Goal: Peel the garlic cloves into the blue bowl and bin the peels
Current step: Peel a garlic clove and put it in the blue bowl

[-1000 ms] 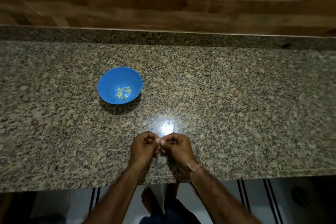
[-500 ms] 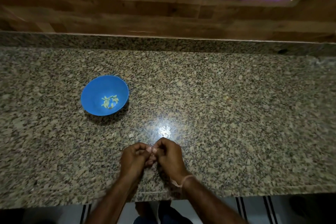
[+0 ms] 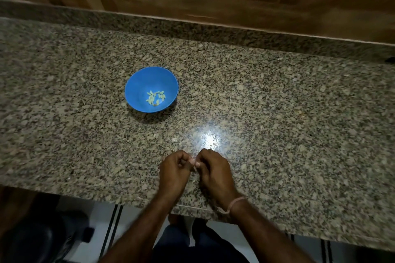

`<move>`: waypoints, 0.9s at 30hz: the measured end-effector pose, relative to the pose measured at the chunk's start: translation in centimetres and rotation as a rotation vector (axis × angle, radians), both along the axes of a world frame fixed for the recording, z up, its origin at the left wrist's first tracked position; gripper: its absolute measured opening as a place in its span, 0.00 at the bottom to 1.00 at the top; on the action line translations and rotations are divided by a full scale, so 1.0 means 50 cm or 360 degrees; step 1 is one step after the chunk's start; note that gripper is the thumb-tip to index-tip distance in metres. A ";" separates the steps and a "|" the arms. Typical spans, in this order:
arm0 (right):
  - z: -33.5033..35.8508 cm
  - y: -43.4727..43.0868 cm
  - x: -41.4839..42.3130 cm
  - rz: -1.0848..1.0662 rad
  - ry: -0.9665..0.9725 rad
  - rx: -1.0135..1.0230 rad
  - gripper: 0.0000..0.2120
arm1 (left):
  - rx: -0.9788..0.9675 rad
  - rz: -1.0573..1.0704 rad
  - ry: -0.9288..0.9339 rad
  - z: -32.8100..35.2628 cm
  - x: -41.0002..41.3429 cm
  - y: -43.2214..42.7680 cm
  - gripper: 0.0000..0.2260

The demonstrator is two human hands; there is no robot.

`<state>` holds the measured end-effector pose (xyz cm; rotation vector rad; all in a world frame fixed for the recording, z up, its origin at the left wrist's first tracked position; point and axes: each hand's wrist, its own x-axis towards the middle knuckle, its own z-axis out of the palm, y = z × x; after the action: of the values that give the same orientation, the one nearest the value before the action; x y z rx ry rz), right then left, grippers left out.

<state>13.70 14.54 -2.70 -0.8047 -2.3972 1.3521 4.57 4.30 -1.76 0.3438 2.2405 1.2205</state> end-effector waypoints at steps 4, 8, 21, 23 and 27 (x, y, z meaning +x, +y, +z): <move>0.002 0.008 0.002 0.0179 -0.0064 0.0215 0.12 | -0.0023 -0.0027 0.0045 0.000 0.004 0.007 0.09; 0.010 -0.007 -0.010 0.0108 -0.0126 -0.0155 0.14 | 0.0029 0.0026 0.0191 0.024 0.022 0.009 0.10; 0.029 -0.010 -0.020 0.0000 -0.0360 -0.0427 0.17 | -0.0110 -0.0232 0.0405 0.008 0.028 -0.007 0.12; 0.025 -0.008 -0.008 0.0158 -0.0275 0.0016 0.14 | -0.0015 0.0008 -0.0240 0.012 0.015 0.010 0.14; 0.028 0.002 -0.015 0.0245 -0.0263 0.0049 0.14 | -0.0105 0.0017 -0.0228 0.024 0.013 0.018 0.13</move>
<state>12.97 14.65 -1.30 -0.7648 -2.6494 1.3485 5.22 5.17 -0.54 0.2123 2.1558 1.1366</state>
